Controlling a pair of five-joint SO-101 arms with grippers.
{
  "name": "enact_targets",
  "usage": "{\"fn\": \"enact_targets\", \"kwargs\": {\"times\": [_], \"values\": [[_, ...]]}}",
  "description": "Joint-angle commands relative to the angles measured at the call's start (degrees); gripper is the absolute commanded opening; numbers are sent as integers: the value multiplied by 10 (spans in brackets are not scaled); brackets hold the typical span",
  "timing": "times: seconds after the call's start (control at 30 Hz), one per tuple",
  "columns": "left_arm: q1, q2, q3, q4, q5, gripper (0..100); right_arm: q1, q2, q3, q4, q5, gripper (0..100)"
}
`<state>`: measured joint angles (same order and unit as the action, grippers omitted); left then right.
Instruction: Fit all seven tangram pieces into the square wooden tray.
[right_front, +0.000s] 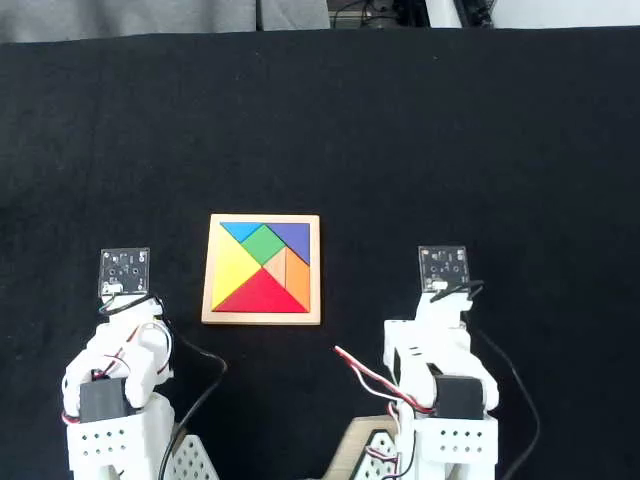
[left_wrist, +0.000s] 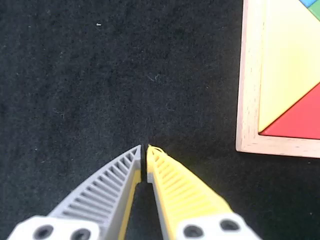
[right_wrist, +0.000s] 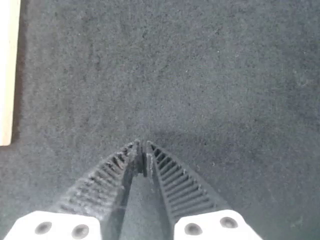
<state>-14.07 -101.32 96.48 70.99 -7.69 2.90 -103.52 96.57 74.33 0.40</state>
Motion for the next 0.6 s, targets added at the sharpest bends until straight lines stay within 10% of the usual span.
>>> {"fn": "enact_targets", "kwargs": {"times": [0.0,0.57], "values": [[6,-2,11,4,-3,30,-7,-51,0,4,36,11],[6,-2,11,4,-3,30,-7,-51,0,4,6,11]]}}
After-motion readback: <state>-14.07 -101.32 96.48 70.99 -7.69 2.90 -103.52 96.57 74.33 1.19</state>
